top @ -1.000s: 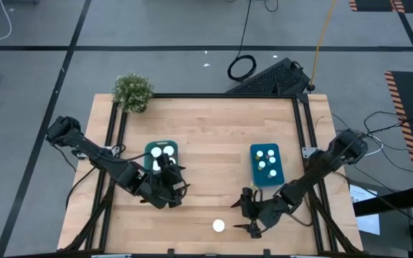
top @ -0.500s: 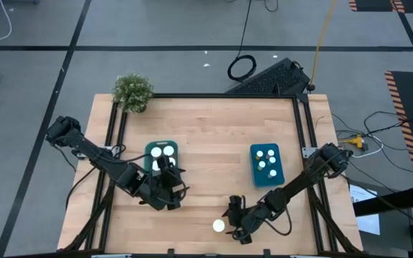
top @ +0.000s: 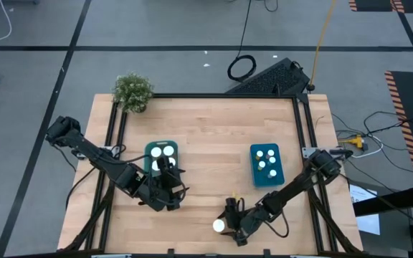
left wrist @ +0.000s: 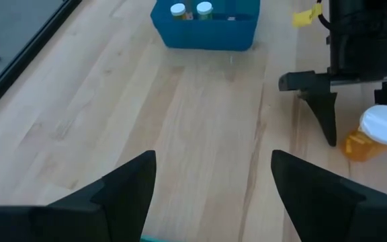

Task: Pick and place medicine bottles into bin by pill shape (circle, oval)
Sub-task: Put the big orange capsule bottle into the green bin

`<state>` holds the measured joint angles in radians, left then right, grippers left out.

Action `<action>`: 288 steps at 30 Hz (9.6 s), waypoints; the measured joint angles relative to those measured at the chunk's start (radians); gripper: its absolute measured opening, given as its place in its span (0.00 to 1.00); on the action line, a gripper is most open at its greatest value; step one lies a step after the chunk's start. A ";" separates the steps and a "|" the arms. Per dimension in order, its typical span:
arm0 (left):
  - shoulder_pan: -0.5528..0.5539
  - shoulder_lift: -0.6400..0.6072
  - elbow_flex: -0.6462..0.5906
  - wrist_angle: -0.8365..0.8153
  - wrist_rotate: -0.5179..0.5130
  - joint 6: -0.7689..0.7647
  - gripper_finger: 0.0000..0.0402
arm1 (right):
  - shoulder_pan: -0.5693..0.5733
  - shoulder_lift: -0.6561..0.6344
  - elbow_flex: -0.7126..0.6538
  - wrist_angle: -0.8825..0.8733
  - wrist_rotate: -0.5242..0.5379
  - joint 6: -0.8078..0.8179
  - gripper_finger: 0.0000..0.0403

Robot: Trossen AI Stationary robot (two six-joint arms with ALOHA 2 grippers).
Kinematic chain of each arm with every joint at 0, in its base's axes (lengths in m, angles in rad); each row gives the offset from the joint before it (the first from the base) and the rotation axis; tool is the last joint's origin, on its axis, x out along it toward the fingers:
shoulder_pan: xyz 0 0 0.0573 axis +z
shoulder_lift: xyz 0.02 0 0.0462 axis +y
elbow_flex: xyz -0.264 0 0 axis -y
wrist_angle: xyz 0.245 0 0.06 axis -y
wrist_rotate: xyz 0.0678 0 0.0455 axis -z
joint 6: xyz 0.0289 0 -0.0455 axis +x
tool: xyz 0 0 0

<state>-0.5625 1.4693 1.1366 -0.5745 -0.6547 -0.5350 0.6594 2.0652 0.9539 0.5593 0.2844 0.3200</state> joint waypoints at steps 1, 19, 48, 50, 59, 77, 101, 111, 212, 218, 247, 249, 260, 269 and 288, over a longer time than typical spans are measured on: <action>0.000 0.000 0.000 0.000 0.000 0.000 0.74 | 0.000 0.009 0.000 0.016 0.001 -0.005 0.70; 0.000 0.000 0.000 0.002 -0.001 -0.001 0.74 | -0.006 0.029 0.000 0.055 0.027 -0.042 0.45; 0.202 0.000 0.000 0.168 0.482 0.160 0.74 | -0.337 -0.338 -0.002 -0.458 -0.318 0.254 0.45; 0.236 0.005 0.000 0.168 0.521 0.149 0.74 | -0.356 -0.341 0.002 -0.477 -0.323 0.239 0.45; 0.326 0.037 -0.001 0.141 0.501 0.184 0.74 | -0.378 -0.334 0.042 -0.551 -0.317 0.194 0.45; 0.394 0.145 0.003 0.326 0.758 0.209 0.78 | -0.379 -0.335 0.044 -0.541 -0.286 0.188 0.45; 0.377 0.287 -0.001 0.472 0.686 0.220 0.98 | -0.378 -0.335 0.044 -0.602 -0.314 0.194 0.45; 0.378 0.301 0.000 0.528 0.705 0.219 0.98 | -0.378 -0.335 0.044 -0.602 -0.316 0.177 0.45; 0.257 -0.146 0.000 -0.238 0.542 0.105 0.55 | -0.232 -0.400 0.013 -0.457 -0.042 -0.004 0.83; 0.211 -0.145 -0.003 -0.322 0.475 0.030 0.53 | -0.232 -0.400 0.013 -0.453 -0.044 -0.003 0.83; 0.181 -0.144 -0.283 -0.132 0.381 -0.183 0.54 | -0.232 -0.400 0.013 -0.450 -0.045 -0.011 0.83; 0.181 -0.144 -0.296 -0.118 0.381 -0.192 0.52 | -0.232 -0.400 0.013 -0.450 -0.045 -0.011 0.83; 0.181 -0.144 -0.364 -0.059 0.383 -0.236 0.59 | -0.232 -0.400 0.013 -0.450 -0.045 -0.011 0.83; 0.181 -0.144 -0.364 -0.058 0.380 -0.253 0.52 | -0.232 -0.400 0.013 -0.450 -0.045 -0.011 0.83; 0.207 -0.236 -0.286 -0.099 0.346 -0.113 0.50 | -0.234 -0.401 0.013 -0.435 -0.044 -0.022 0.83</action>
<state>-0.3552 1.2334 0.8501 -0.6738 -0.3084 -0.6479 0.4255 1.6646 0.9668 0.1245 0.2405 0.2982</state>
